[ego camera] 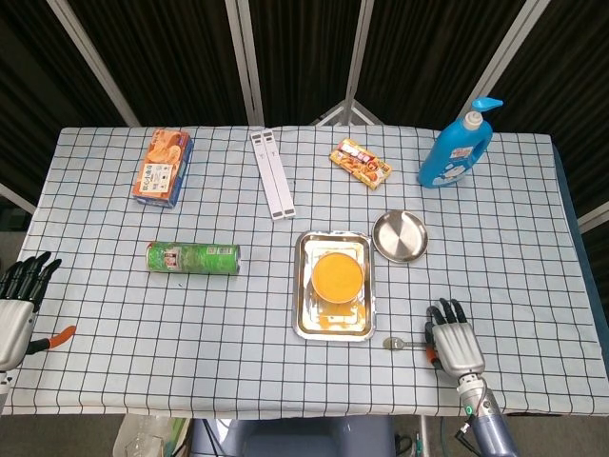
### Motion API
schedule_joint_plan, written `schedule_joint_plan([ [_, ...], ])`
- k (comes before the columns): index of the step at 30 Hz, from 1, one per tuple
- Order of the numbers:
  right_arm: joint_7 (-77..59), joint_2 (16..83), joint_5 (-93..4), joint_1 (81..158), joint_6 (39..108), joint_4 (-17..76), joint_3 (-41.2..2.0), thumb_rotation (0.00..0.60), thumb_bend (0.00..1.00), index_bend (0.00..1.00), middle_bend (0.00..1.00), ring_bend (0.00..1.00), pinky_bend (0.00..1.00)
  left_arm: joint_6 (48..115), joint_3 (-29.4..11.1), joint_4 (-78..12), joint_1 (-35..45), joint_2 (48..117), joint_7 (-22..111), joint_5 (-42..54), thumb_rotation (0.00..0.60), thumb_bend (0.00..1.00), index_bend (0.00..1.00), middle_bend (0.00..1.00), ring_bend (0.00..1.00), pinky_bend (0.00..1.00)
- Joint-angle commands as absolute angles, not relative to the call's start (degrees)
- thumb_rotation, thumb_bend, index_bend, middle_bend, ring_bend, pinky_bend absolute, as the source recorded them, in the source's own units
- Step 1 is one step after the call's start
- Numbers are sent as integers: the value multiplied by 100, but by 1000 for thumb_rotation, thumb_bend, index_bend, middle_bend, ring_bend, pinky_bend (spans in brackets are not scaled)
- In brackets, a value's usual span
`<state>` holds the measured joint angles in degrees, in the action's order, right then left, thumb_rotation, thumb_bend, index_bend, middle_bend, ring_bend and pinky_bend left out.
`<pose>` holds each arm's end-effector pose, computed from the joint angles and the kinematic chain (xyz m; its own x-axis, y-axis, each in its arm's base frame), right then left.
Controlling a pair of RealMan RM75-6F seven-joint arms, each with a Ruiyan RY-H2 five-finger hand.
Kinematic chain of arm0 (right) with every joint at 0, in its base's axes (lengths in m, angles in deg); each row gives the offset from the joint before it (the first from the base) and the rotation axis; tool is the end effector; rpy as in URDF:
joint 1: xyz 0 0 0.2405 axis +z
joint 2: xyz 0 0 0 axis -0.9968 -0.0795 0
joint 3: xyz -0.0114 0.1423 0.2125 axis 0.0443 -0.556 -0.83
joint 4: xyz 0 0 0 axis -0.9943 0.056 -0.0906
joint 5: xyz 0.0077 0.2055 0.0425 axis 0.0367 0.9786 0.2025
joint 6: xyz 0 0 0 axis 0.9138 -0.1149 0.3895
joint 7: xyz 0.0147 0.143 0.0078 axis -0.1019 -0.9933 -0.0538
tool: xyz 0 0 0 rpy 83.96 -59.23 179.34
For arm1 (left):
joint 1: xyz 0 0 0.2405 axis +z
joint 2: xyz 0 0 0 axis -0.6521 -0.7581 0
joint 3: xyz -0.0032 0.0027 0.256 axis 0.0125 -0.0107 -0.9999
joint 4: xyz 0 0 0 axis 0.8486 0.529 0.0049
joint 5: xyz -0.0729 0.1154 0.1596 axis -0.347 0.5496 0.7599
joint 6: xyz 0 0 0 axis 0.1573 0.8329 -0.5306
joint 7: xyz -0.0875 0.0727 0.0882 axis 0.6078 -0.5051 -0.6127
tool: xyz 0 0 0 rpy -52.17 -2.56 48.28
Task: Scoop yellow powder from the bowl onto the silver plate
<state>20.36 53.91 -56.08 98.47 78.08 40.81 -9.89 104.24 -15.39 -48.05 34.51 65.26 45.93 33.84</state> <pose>-0.2845 -0.2009 -0.0046 0.5430 -0.3142 0.7787 -0.8356 -0.1104 0.5381 -0.3122 0.1858 0.1539 0.4175 -0.0247 0.9083 0.9050 -0.0785 -0.4181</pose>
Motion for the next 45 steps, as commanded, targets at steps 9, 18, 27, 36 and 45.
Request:
schedule_joint_plan([
  [9,1969,5339,-5642,9851,7867,4156,-1006,600,506,605,241,0,0,10417,-1540,-4811,3448,6523,4593,3381,600,0,0,0,0,0],
  [18,1863,5138,-5707,9900,8042,4393,-1190,600,551,639,421,154,0,10409,-1540,-4816,3444,6527,4571,3377,600,0,0,0,0,0],
  [27,2025,4934,-5641,10027,8083,4599,-1394,600,563,640,583,313,0,10412,-1541,-4816,3441,6537,4548,3385,600,0,0,0,0,0],
  [36,2362,4850,-5512,10163,8072,4638,-1524,600,578,649,635,344,0,10420,-1544,-4804,3440,6535,4557,3399,600,0,0,0,0,0],
  [45,2681,4727,-5400,10325,8098,4846,-1689,600,585,649,635,344,0,10418,-1546,-4792,3434,6534,4570,3409,600,0,0,0,0,0],
])
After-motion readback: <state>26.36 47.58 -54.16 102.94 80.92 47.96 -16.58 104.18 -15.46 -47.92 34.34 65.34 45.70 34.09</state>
